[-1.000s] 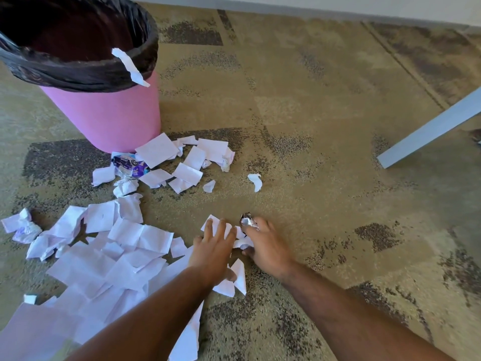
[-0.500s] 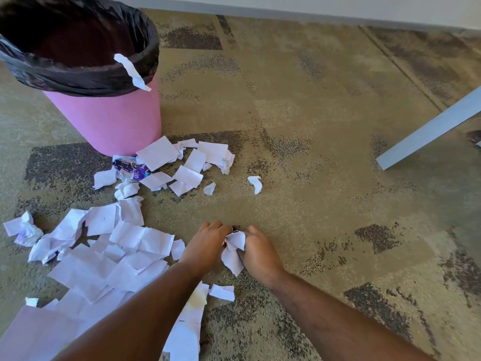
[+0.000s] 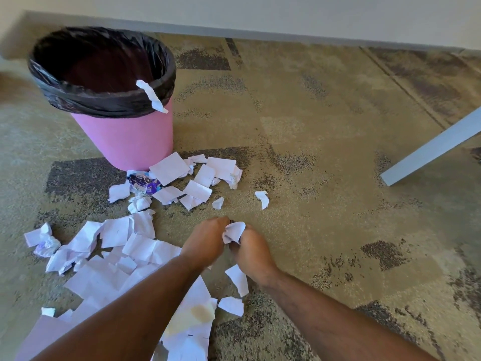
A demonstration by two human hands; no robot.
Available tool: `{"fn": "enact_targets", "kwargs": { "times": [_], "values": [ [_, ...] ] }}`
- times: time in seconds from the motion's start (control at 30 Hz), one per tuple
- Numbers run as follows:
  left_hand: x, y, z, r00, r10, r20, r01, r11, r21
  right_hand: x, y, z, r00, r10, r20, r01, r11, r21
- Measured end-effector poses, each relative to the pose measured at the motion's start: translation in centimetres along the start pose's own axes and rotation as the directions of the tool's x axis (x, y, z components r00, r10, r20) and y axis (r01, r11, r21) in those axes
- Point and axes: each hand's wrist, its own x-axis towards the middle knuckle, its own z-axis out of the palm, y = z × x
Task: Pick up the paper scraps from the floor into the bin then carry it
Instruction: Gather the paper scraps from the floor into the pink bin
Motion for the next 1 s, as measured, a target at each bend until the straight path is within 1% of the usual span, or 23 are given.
{"fn": "enact_targets", "kwargs": {
  "times": [0.13, 0.2, 0.3, 0.4, 0.47, 0.53, 0.63, 0.7, 0.8, 0.87, 0.93, 1.0],
  "values": [
    [1.4, -0.2, -5.7, 0.997, 0.025, -0.068, -0.021, 0.998, 0.056, 2.4, -5.1, -2.0, 0.986, -0.143, -0.084, 0.146, 0.989, 0.027],
    [2.0, -0.4, -9.3, 0.989, 0.042, -0.140, -0.028, 0.995, 0.099, 4.0, -8.3, -3.1, 0.973, -0.204, -0.112, 0.209, 0.977, 0.040],
    [2.4, -0.7, -14.5, 0.969, 0.059, -0.239, -0.034, 0.994, 0.105, 6.0, -13.5, -5.0, 0.958, -0.237, -0.159, 0.252, 0.964, 0.085],
    [2.6, -1.0, -19.4, 0.942, 0.091, -0.323, -0.056, 0.992, 0.114, 7.3, -18.1, -7.0, 0.927, -0.323, -0.190, 0.342, 0.936, 0.080],
    [3.0, -1.1, -22.1, 0.921, 0.116, -0.371, -0.057, 0.985, 0.165, 8.0, -20.8, -8.1, 0.910, -0.366, -0.195, 0.385, 0.920, 0.071],
    [3.3, -1.2, -24.6, 0.908, 0.134, -0.396, -0.043, 0.972, 0.231, 9.0, -23.1, -8.8, 0.874, -0.424, -0.236, 0.445, 0.894, 0.043],
    [3.6, -2.0, -27.6, 0.872, 0.155, -0.464, -0.033, 0.965, 0.261, 10.4, -26.1, -9.5, 0.822, -0.493, -0.285, 0.518, 0.856, 0.011],
    [4.0, -2.8, -29.1, 0.849, 0.157, -0.504, -0.030, 0.967, 0.251, 11.4, -27.7, -9.6, 0.811, -0.507, -0.293, 0.529, 0.849, -0.005],
    [4.6, -4.2, -30.7, 0.837, 0.149, -0.526, -0.029, 0.973, 0.230, 13.6, -29.5, -9.1, 0.824, -0.500, -0.267, 0.509, 0.860, -0.040],
    [5.3, -5.2, -31.8, 0.826, 0.166, -0.538, -0.028, 0.966, 0.255, 14.9, -30.7, -8.8, 0.837, -0.488, -0.248, 0.489, 0.870, -0.060],
    [5.9, -6.4, -32.6, 0.829, 0.171, -0.532, -0.016, 0.959, 0.284, 15.8, -31.9, -8.7, 0.853, -0.473, -0.219, 0.468, 0.880, -0.080],
    [6.5, -7.3, -33.3, 0.839, 0.145, -0.525, 0.018, 0.956, 0.293, 16.5, -33.0, -8.7, 0.868, -0.459, -0.190, 0.447, 0.889, -0.104]
  ]
}}
